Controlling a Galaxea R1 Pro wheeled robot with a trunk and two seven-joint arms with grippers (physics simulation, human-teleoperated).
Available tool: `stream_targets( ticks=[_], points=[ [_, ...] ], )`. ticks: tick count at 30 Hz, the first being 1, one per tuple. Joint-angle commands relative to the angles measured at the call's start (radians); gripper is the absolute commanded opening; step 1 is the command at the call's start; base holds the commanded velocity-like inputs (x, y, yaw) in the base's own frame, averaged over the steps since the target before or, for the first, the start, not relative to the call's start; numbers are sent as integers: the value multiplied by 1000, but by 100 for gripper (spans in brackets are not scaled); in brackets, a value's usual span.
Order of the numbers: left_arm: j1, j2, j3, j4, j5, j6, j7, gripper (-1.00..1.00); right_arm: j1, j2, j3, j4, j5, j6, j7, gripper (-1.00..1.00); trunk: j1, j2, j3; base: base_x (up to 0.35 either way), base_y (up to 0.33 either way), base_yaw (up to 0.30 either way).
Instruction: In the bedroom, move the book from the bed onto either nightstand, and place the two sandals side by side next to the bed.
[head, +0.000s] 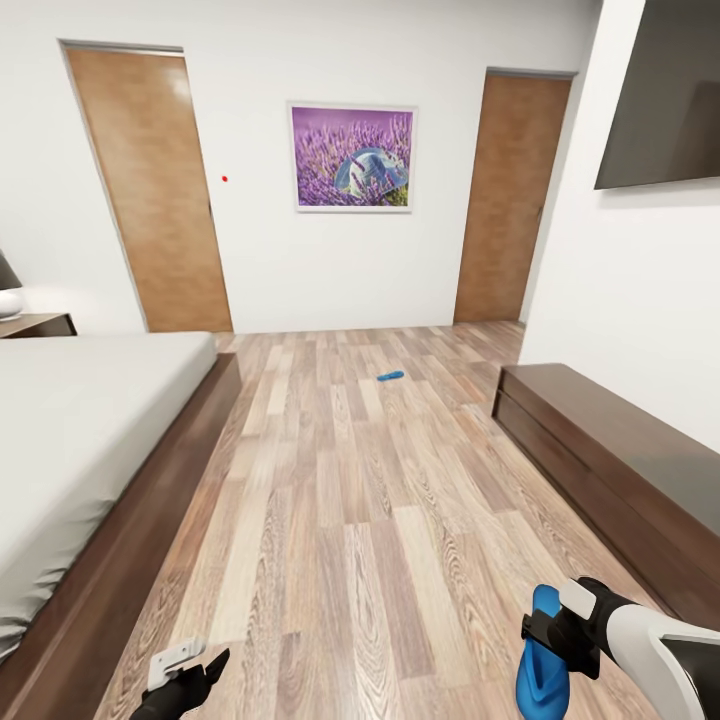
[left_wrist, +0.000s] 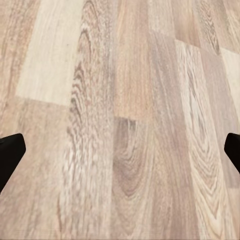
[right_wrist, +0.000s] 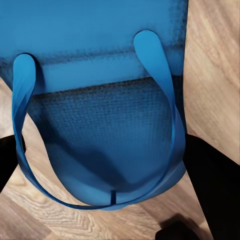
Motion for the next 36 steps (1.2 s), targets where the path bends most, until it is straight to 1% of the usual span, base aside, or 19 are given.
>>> stream_targets(
  ticks=[1, 36],
  points=[
    [-1, 0, 2, 1, 5, 0, -6, 100, -1, 0, -2, 1, -7, 0, -6, -100, 0, 0, -1, 190, 0, 0],
    [-1, 0, 4, 1, 4, 2, -5, 100, -1, 0, -2, 1, -6, 0, -5, -100, 0, 0, -1, 192, 0, 0]
  ],
)
